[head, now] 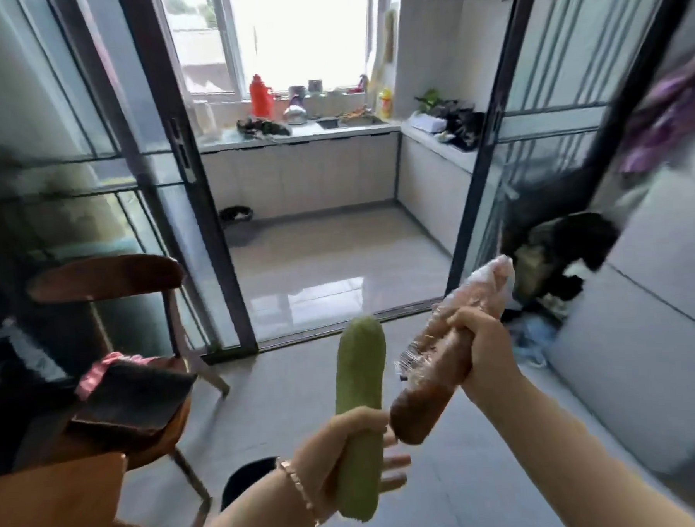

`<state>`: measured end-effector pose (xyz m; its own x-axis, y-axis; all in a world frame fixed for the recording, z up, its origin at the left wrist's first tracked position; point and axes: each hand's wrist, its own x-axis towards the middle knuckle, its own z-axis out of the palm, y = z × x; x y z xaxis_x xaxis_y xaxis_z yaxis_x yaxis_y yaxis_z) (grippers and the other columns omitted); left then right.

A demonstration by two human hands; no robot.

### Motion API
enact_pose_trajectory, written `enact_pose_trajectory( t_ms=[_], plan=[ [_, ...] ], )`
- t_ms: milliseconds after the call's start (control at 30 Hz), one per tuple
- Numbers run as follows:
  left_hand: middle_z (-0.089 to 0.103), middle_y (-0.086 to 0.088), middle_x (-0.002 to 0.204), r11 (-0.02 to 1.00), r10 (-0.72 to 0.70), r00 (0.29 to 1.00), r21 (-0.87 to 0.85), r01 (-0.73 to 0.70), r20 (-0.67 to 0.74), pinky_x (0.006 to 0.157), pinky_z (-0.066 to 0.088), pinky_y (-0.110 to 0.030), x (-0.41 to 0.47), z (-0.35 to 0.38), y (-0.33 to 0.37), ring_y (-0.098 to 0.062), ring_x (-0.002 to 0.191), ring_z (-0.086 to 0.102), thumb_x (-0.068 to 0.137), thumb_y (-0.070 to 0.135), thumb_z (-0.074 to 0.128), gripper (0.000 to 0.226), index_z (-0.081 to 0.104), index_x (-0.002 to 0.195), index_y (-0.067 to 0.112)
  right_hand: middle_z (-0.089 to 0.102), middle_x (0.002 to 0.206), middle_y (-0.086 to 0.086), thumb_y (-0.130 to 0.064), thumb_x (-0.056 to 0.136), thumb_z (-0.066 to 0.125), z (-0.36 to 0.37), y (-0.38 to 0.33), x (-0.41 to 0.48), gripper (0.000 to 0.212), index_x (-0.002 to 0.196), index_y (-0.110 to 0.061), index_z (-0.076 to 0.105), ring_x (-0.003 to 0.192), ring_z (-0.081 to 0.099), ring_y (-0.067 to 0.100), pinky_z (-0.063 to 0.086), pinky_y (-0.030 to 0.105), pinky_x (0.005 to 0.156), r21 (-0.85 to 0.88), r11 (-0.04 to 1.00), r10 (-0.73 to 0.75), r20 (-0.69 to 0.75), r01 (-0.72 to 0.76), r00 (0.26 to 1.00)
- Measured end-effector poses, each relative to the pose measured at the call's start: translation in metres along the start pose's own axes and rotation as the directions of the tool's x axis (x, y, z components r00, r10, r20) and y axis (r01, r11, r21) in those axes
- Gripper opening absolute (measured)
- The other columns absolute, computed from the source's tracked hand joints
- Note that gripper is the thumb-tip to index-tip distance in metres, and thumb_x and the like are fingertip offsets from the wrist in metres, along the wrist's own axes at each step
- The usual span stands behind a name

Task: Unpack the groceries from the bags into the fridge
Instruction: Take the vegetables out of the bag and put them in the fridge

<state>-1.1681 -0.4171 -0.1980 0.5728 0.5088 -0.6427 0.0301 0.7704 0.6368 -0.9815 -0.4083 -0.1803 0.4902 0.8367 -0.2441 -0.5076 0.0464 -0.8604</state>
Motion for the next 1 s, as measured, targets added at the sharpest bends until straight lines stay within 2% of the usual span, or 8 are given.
enact_pose_trajectory(
  t_ms=[67, 233, 400, 500, 667, 767, 900, 1000],
  plan=[
    [0.067, -0.026, 0.091, 1.000, -0.015, 0.996, -0.019, 0.017, 0.090, 0.074, 0.056, -0.044, 0.050, 0.052, 0.013, -0.035, 0.074, 0.067, 0.057, 0.012, 0.066, 0.021, 0.070, 0.071, -0.002, 0.055, 0.061, 0.004, -0.004, 0.070, 0.052, -0.050, -0.034, 0.030, 0.009, 0.076, -0.008, 0.056, 0.061, 0.056, 0.018, 0.049, 0.025, 0.053, 0.022, 0.998, -0.050, -0.121, 0.053, 0.991],
    [0.064, -0.029, 0.091, 0.997, -0.064, 0.988, 0.062, 0.056, 0.138, 0.065, 0.059, -0.043, 0.143, 0.138, 0.045, -0.037, 0.067, 0.066, 0.054, 0.007, 0.067, 0.054, 0.051, 0.102, -0.010, 0.060, 0.079, 0.011, -0.014, 0.054, 0.055, -0.133, -0.081, 0.092, 0.047, 0.100, -0.002, 0.061, 0.076, 0.061, 0.025, 0.053, 0.032, 0.066, 0.035, 0.989, -0.127, -0.310, 0.145, 0.942],
    [0.063, -0.036, 0.100, 0.984, -0.125, 0.972, 0.154, 0.095, 0.200, 0.067, 0.059, -0.044, 0.228, 0.192, 0.084, -0.041, 0.079, 0.064, 0.047, 0.008, 0.073, 0.071, 0.049, 0.111, -0.012, 0.059, 0.079, 0.009, -0.017, 0.060, 0.059, -0.179, -0.110, 0.165, 0.043, 0.101, -0.006, 0.058, 0.078, 0.060, 0.026, 0.052, 0.032, 0.066, 0.087, 0.974, -0.168, -0.336, 0.208, 0.927],
    [0.062, -0.037, 0.101, 0.975, -0.122, 0.964, 0.211, 0.072, 0.237, 0.064, 0.060, -0.043, 0.285, 0.225, 0.121, -0.041, 0.080, 0.063, 0.039, 0.011, 0.076, 0.088, 0.047, 0.117, -0.016, 0.061, 0.093, 0.012, -0.016, 0.063, 0.062, -0.203, -0.129, 0.217, 0.059, 0.120, -0.004, 0.053, 0.087, 0.062, 0.027, 0.054, 0.036, 0.071, 0.079, 0.956, -0.233, -0.381, 0.283, 0.895],
    [0.064, -0.032, 0.093, 0.945, -0.139, 0.912, 0.328, 0.005, 0.386, 0.069, 0.059, -0.044, 0.375, 0.306, 0.199, -0.040, 0.078, 0.064, 0.052, 0.011, 0.068, 0.063, 0.052, 0.108, -0.012, 0.055, 0.129, 0.011, -0.014, 0.066, 0.070, -0.224, -0.197, 0.306, 0.074, 0.135, -0.020, 0.043, 0.115, 0.056, 0.029, 0.047, 0.046, 0.099, -0.098, 0.912, -0.400, -0.414, 0.397, 0.818],
    [0.066, -0.030, 0.101, 0.876, -0.213, 0.858, 0.481, -0.044, 0.467, 0.074, 0.057, -0.047, 0.424, 0.369, 0.236, -0.040, 0.086, 0.066, 0.055, 0.015, 0.069, 0.062, 0.055, 0.112, -0.005, 0.066, 0.108, 0.010, 0.002, 0.074, 0.067, -0.240, -0.250, 0.352, 0.043, 0.107, -0.023, 0.057, 0.097, 0.065, 0.027, 0.054, 0.041, 0.086, -0.237, 0.885, -0.465, -0.496, 0.401, 0.733],
    [0.066, -0.023, 0.096, 0.820, -0.267, 0.836, 0.569, -0.065, 0.480, 0.067, 0.057, -0.045, 0.488, 0.458, 0.270, -0.033, 0.078, 0.066, 0.056, 0.014, 0.073, 0.056, 0.057, 0.107, -0.002, 0.063, 0.074, 0.004, -0.011, 0.054, 0.064, -0.281, -0.319, 0.396, 0.036, 0.087, -0.023, 0.057, 0.068, 0.060, 0.024, 0.052, 0.036, 0.064, -0.396, 0.846, -0.532, -0.585, 0.358, 0.612],
    [0.064, -0.020, 0.088, 0.797, -0.162, 0.839, 0.570, -0.199, 0.519, 0.057, 0.056, -0.036, 0.530, 0.531, 0.293, -0.025, 0.070, 0.065, 0.068, 0.006, 0.075, 0.040, 0.058, 0.103, -0.005, 0.059, 0.074, 0.001, -0.002, 0.062, 0.068, -0.330, -0.372, 0.417, 0.036, 0.085, -0.025, 0.053, 0.060, 0.055, 0.016, 0.047, 0.020, 0.054, -0.540, 0.804, -0.573, -0.593, 0.248, 0.565]
  ],
)
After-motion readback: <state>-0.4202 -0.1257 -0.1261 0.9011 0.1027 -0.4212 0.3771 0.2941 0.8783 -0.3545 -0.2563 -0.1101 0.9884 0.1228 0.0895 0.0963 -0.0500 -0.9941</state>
